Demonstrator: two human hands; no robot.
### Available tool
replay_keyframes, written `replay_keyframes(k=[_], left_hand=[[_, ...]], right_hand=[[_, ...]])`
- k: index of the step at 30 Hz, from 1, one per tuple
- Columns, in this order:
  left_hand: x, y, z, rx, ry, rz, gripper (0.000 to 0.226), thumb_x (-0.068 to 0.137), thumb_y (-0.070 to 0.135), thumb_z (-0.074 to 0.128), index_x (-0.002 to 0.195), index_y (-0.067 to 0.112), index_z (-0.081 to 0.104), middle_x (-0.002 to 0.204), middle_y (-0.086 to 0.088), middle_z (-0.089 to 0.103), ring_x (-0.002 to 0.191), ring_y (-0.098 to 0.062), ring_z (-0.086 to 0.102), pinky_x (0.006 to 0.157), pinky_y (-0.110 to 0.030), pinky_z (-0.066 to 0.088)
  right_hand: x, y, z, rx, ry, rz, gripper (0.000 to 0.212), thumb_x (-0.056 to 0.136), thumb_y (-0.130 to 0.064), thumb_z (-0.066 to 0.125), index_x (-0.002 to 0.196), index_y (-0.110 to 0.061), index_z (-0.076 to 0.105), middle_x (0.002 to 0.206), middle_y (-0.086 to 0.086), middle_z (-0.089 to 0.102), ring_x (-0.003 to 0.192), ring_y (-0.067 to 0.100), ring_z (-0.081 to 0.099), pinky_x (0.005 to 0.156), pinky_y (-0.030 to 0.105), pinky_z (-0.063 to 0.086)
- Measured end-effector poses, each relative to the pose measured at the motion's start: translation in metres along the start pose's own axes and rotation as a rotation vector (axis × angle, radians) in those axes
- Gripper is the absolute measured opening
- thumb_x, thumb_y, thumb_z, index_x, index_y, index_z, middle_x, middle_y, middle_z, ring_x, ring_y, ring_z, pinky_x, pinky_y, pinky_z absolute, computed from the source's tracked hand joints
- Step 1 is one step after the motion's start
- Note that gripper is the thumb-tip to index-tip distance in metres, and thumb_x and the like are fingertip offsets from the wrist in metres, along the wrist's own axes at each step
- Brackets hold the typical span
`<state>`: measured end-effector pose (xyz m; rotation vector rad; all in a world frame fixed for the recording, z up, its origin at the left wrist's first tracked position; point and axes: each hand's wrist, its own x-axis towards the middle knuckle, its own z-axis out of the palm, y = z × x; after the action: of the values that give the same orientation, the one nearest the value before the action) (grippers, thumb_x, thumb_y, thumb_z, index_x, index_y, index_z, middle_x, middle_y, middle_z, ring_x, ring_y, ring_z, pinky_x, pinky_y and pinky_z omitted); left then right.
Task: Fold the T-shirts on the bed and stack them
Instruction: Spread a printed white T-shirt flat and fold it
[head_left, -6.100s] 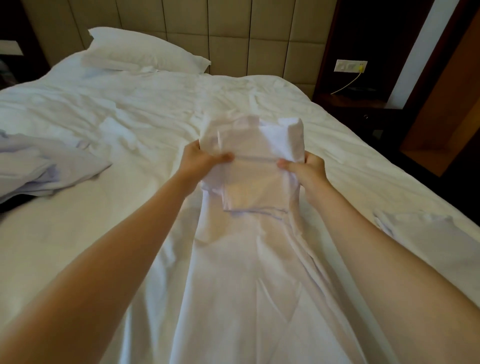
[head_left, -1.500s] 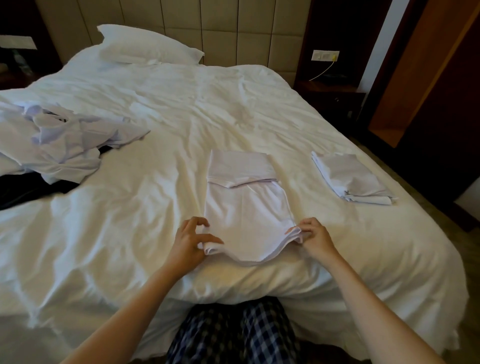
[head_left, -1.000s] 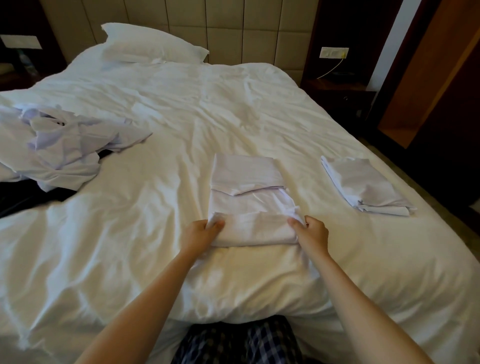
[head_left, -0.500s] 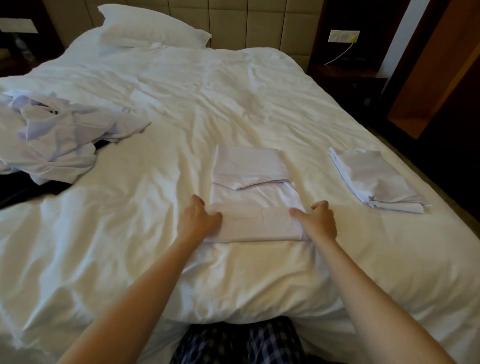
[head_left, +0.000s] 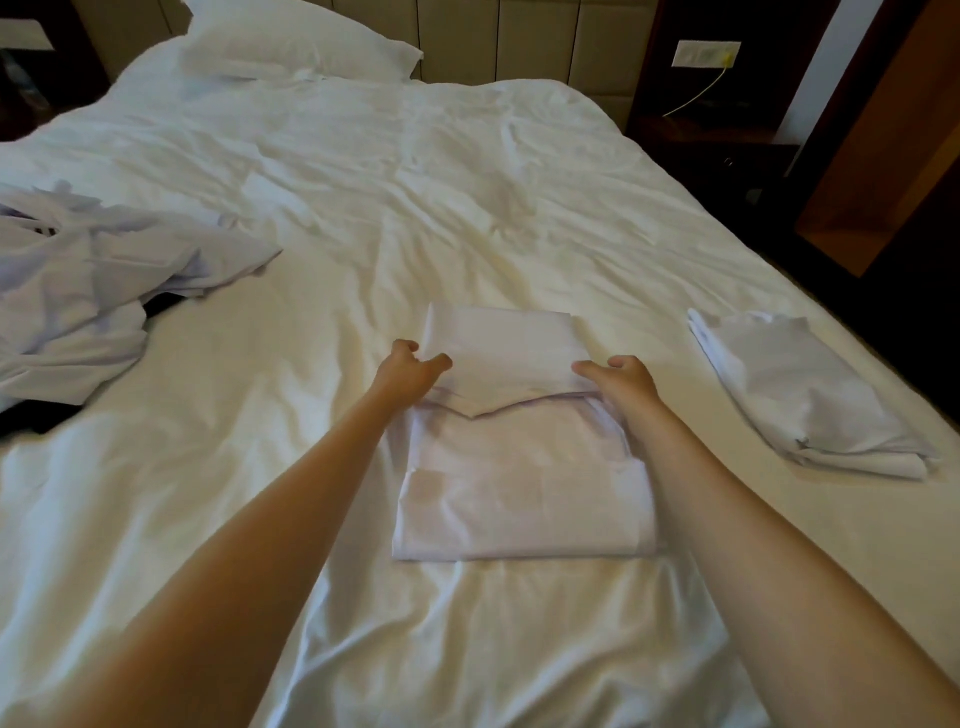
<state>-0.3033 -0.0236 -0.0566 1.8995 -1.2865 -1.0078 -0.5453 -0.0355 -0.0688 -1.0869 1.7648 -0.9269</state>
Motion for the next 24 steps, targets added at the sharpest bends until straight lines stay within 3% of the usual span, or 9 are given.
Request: replay_keyframes(k=[3, 5, 7, 9, 11, 15, 18, 22, 24], left_hand=[[0.02, 0.005, 0.009, -0.034, 0.008, 0.004, 0.07, 0.087, 0.032, 0.063, 0.142, 0.007, 0.028, 0.137, -0.014, 0.046, 0.12, -0.029, 0.049, 0.089, -0.03, 0.041], [0.033, 0.009, 0.013, -0.064, 0.022, -0.014, 0.073, 0.086, 0.034, 0.065, 0.142, 0.006, 0.029, 0.138, -0.013, 0.045, 0.121, -0.029, 0.048, 0.093, -0.034, 0.042], [0.047, 0.012, 0.015, -0.112, 0.031, -0.052, 0.067, 0.084, 0.037, 0.066, 0.137, 0.005, 0.039, 0.131, -0.012, 0.052, 0.114, -0.029, 0.054, 0.092, -0.035, 0.046], [0.055, 0.015, 0.014, -0.222, 0.004, -0.108, 0.052, 0.082, 0.037, 0.068, 0.12, 0.005, 0.054, 0.104, -0.008, 0.062, 0.087, -0.025, 0.062, 0.074, -0.033, 0.052], [0.057, 0.019, 0.013, -0.313, -0.047, -0.167, 0.04, 0.08, 0.03, 0.072, 0.108, 0.006, 0.056, 0.083, -0.006, 0.061, 0.069, -0.02, 0.06, 0.058, -0.029, 0.05], [0.053, 0.023, 0.007, -0.389, -0.105, -0.154, 0.023, 0.079, 0.011, 0.072, 0.097, 0.006, 0.059, 0.078, -0.006, 0.062, 0.064, -0.018, 0.061, 0.046, -0.024, 0.05], [0.044, 0.025, -0.003, -0.462, -0.119, -0.021, 0.012, 0.079, 0.007, 0.07, 0.089, 0.009, 0.064, 0.086, -0.006, 0.068, 0.066, -0.015, 0.068, 0.052, -0.022, 0.055], [0.019, 0.027, -0.022, -0.4, -0.126, 0.179, 0.019, 0.072, 0.009, 0.076, 0.089, 0.015, 0.068, 0.092, -0.004, 0.07, 0.083, -0.017, 0.067, 0.071, -0.026, 0.057], [0.001, 0.024, -0.029, -0.38, -0.113, 0.248, 0.019, 0.071, 0.005, 0.076, 0.085, 0.017, 0.068, 0.086, -0.001, 0.069, 0.08, -0.014, 0.065, 0.073, -0.025, 0.055]], right_hand=[[0.018, -0.001, 0.002, 0.194, -0.097, 0.037, 0.035, 0.078, -0.024, 0.074, 0.099, -0.002, 0.058, 0.093, 0.016, 0.062, 0.076, 0.018, 0.066, 0.074, 0.029, 0.053], [0.027, -0.005, 0.005, 0.297, -0.15, 0.05, 0.032, 0.08, -0.016, 0.072, 0.101, 0.006, 0.063, 0.098, 0.025, 0.065, 0.078, 0.027, 0.065, 0.076, 0.034, 0.051], [0.033, -0.01, 0.01, 0.35, -0.163, 0.073, 0.037, 0.081, -0.014, 0.071, 0.11, 0.008, 0.062, 0.102, 0.024, 0.066, 0.081, 0.03, 0.064, 0.076, 0.034, 0.051], [0.04, -0.015, 0.015, 0.336, -0.18, 0.1, 0.035, 0.081, -0.014, 0.071, 0.11, 0.004, 0.062, 0.094, 0.017, 0.066, 0.074, 0.027, 0.063, 0.068, 0.029, 0.052], [0.046, -0.019, 0.015, 0.287, -0.211, 0.137, 0.036, 0.078, -0.011, 0.073, 0.109, 0.002, 0.062, 0.089, 0.015, 0.066, 0.072, 0.026, 0.063, 0.067, 0.03, 0.052], [0.048, -0.023, 0.01, 0.209, -0.237, 0.16, 0.02, 0.073, -0.002, 0.074, 0.09, -0.002, 0.063, 0.086, 0.014, 0.065, 0.069, 0.026, 0.062, 0.068, 0.033, 0.053], [0.037, -0.026, 0.009, 0.294, -0.21, 0.063, 0.02, 0.076, 0.003, 0.069, 0.094, -0.001, 0.062, 0.083, 0.01, 0.065, 0.071, 0.024, 0.062, 0.066, 0.029, 0.052], [0.014, -0.029, -0.001, 0.332, -0.19, -0.051, 0.031, 0.075, 0.004, 0.068, 0.104, -0.005, 0.062, 0.097, 0.011, 0.067, 0.089, 0.028, 0.063, 0.078, 0.036, 0.054], [-0.003, -0.029, -0.008, 0.309, -0.193, -0.096, 0.034, 0.076, 0.001, 0.069, 0.107, -0.009, 0.062, 0.1, 0.006, 0.068, 0.088, 0.023, 0.065, 0.071, 0.032, 0.052]])
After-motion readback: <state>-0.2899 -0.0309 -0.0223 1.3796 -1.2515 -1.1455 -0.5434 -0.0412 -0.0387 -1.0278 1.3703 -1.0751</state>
